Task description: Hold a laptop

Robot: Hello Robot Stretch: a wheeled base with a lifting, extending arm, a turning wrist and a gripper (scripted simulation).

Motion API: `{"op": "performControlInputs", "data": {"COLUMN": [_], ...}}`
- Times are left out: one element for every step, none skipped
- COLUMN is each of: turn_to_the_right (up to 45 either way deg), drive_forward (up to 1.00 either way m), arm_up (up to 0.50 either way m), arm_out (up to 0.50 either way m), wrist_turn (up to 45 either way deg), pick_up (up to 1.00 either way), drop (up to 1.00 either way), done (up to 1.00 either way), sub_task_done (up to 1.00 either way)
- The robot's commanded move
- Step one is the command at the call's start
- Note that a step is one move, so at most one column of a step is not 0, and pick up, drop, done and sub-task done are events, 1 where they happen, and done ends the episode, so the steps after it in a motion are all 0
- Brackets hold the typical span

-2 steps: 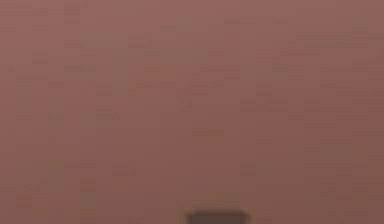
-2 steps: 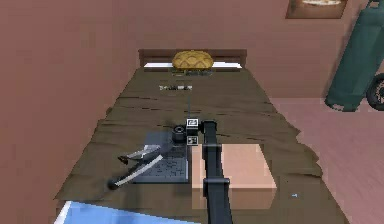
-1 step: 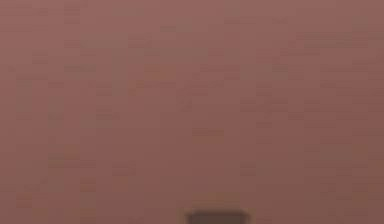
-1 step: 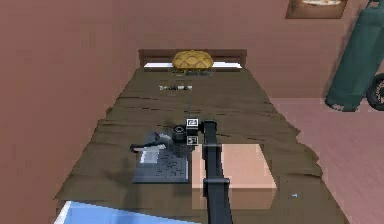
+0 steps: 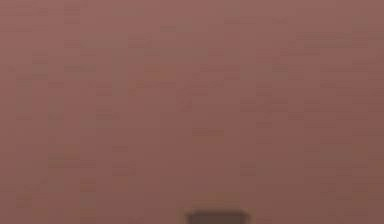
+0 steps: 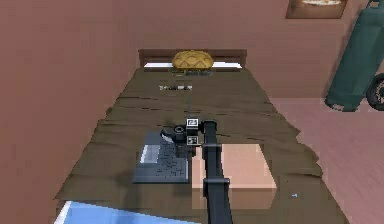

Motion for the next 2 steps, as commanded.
{"op": "performControlInputs", "data": {"turn_to_the_right": [0.0, 0.0], "drive_forward": [0.0, 0.0], "arm_up": [-0.3, 0.0], "arm_out": [0.0, 0.0], "wrist_turn": [0.0, 0.0], "pick_up": [0.0, 1.0], "drop": [0.0, 0.0], "done": [0.0, 0.0], "sub_task_done": [0.0, 0.0]}}
